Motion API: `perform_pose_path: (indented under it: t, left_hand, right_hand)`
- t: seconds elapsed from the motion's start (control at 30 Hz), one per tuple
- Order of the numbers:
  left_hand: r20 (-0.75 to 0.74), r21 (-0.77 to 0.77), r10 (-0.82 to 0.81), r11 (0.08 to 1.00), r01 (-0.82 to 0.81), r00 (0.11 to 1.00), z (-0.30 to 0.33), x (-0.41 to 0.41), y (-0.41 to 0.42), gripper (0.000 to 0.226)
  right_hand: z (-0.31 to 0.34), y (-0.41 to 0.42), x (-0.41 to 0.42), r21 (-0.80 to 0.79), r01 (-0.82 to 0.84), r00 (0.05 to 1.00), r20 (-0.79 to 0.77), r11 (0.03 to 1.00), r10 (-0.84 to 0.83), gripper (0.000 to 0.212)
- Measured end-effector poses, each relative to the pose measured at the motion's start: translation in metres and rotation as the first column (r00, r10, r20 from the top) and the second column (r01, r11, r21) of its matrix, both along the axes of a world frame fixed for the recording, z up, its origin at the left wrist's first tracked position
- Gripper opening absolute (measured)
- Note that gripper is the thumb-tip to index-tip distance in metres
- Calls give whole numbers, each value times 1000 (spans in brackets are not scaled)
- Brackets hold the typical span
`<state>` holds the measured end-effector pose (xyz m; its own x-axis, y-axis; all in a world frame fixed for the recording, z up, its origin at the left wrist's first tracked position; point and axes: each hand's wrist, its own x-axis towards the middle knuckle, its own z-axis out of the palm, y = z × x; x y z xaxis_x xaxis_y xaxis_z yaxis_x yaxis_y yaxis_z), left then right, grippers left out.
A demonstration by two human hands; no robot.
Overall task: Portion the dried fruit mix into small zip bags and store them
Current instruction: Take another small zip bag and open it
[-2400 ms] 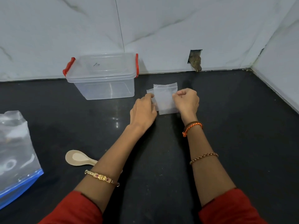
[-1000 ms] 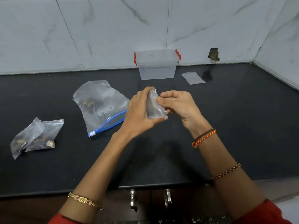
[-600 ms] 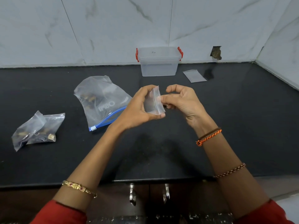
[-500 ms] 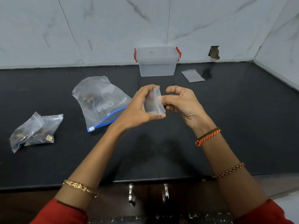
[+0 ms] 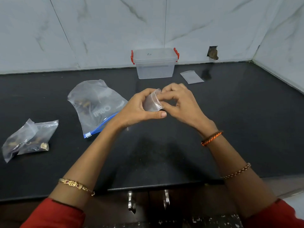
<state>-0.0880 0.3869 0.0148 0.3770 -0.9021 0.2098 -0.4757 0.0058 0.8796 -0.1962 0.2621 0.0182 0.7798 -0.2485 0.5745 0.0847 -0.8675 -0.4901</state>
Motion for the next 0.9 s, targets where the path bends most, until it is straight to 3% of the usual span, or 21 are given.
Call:
perform_pose_path:
  t: [0.07, 0.1, 0.2, 0.3, 0.47, 0.6, 0.7, 0.8, 0.9]
  left_hand:
    - [0, 35, -50, 998, 50, 999, 5, 2, 1, 60]
    - [0, 52, -79, 996, 79, 997, 7, 3, 1, 56]
    - [11, 53, -93, 994, 92, 996, 12, 5, 3, 47]
    - [49, 16, -5, 1000, 5, 999, 11, 7, 6, 54]
    - [302, 103, 58, 990, -93, 952, 13, 12, 13, 72]
    - [314, 97, 110, 984, -147, 943, 9, 13, 18, 67]
    - [297, 89, 164, 976, -198, 941, 2, 13, 20, 64]
    - [288, 63, 260, 955, -289, 922, -2, 11, 26, 56]
    - [379, 46, 378, 904, -425, 845, -3, 13, 37, 65]
  right_hand:
    - [0, -5, 8, -288, 43, 996, 82, 957, -20, 15]
    - [1, -6, 12, -343, 55, 992, 123, 938, -13, 18]
    - [8, -3, 21, -355, 11, 992, 122, 935, 34, 20]
    - [5, 2, 23, -393, -23, 999, 26, 919, 36, 20]
    - [-4, 7, 25, -498, -30, 998, 38, 867, 57, 19]
    - [-4, 7, 30, -549, -71, 992, 52, 832, 119, 14]
    - [-5, 8, 30, -435, -97, 979, 119, 895, 164, 10]
    - [-9, 4, 29, -117, -98, 981, 155, 988, 116, 9]
    - [-19, -7, 33, 107, 69, 997, 13, 992, -70, 16]
